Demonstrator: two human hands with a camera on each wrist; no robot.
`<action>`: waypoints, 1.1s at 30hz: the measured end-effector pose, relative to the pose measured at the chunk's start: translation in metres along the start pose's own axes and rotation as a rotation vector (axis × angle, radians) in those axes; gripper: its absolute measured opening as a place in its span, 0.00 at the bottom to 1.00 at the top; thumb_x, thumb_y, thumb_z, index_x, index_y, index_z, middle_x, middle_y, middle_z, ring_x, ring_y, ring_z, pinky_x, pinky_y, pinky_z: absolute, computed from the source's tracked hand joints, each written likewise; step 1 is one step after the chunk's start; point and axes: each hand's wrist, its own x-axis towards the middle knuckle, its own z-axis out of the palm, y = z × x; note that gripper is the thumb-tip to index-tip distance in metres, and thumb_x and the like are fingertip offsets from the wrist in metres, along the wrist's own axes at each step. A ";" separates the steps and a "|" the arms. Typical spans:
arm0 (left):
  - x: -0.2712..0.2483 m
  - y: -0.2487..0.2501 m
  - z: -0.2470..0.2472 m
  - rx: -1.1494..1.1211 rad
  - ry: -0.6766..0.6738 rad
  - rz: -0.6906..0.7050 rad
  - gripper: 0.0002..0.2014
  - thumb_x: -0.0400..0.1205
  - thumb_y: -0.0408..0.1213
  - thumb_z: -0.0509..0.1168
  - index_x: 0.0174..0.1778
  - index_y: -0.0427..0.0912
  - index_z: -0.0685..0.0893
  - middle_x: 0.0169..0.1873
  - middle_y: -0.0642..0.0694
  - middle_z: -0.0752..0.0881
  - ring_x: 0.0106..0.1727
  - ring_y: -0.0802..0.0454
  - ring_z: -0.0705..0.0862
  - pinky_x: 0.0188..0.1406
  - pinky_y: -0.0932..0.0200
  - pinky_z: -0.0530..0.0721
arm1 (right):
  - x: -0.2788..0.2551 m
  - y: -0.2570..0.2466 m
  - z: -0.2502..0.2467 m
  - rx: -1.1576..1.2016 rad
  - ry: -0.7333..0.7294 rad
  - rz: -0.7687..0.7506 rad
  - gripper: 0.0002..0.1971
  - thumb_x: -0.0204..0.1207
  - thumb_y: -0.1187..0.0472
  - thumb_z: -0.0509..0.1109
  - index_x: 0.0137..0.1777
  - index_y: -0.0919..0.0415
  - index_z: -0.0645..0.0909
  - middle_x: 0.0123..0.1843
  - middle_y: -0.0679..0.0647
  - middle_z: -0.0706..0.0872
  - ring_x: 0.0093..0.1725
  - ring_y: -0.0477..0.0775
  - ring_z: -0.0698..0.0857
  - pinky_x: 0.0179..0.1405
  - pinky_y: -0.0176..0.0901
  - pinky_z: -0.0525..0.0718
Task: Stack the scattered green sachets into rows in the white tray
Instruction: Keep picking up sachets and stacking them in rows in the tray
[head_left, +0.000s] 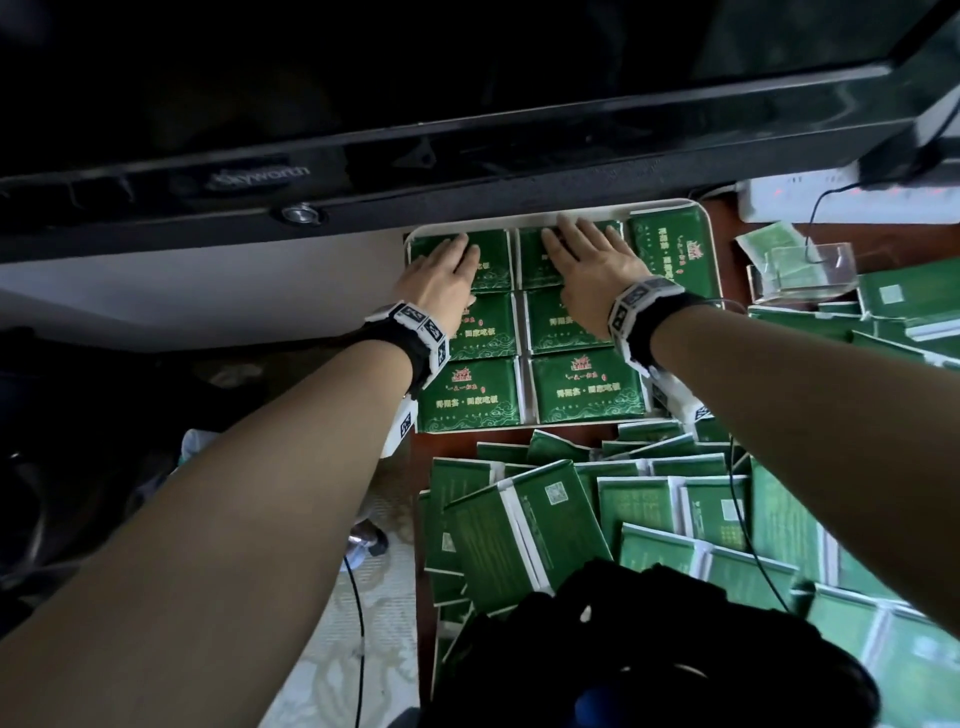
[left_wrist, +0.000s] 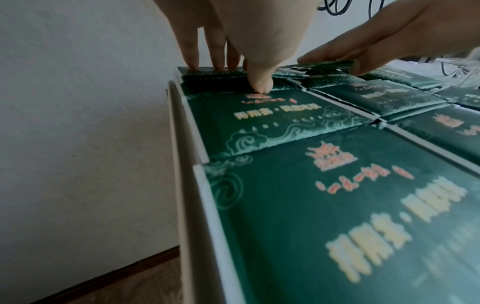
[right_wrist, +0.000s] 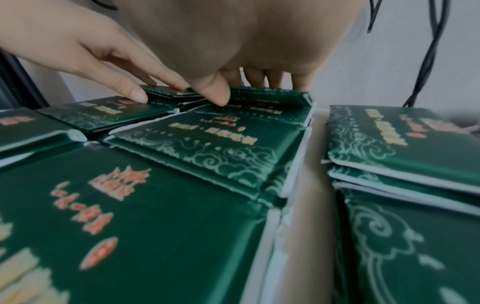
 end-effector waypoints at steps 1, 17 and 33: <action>0.001 0.000 0.000 -0.006 -0.003 0.003 0.33 0.87 0.38 0.62 0.86 0.36 0.55 0.86 0.37 0.54 0.85 0.40 0.56 0.82 0.42 0.63 | 0.000 -0.001 0.000 0.000 -0.006 -0.006 0.37 0.85 0.58 0.55 0.88 0.55 0.39 0.89 0.56 0.38 0.87 0.60 0.43 0.86 0.60 0.46; -0.043 0.048 -0.023 -0.037 0.037 -0.102 0.28 0.88 0.48 0.56 0.83 0.41 0.62 0.85 0.40 0.58 0.84 0.43 0.59 0.81 0.42 0.64 | -0.048 -0.011 -0.012 0.103 0.015 0.065 0.36 0.83 0.60 0.60 0.88 0.56 0.48 0.89 0.57 0.48 0.87 0.62 0.52 0.85 0.61 0.55; -0.110 0.277 -0.104 0.011 -0.199 0.175 0.15 0.84 0.41 0.63 0.60 0.41 0.89 0.58 0.39 0.88 0.59 0.37 0.86 0.60 0.49 0.85 | -0.289 0.080 0.003 0.278 -0.008 0.395 0.07 0.74 0.63 0.60 0.41 0.58 0.81 0.50 0.63 0.88 0.50 0.66 0.88 0.52 0.55 0.88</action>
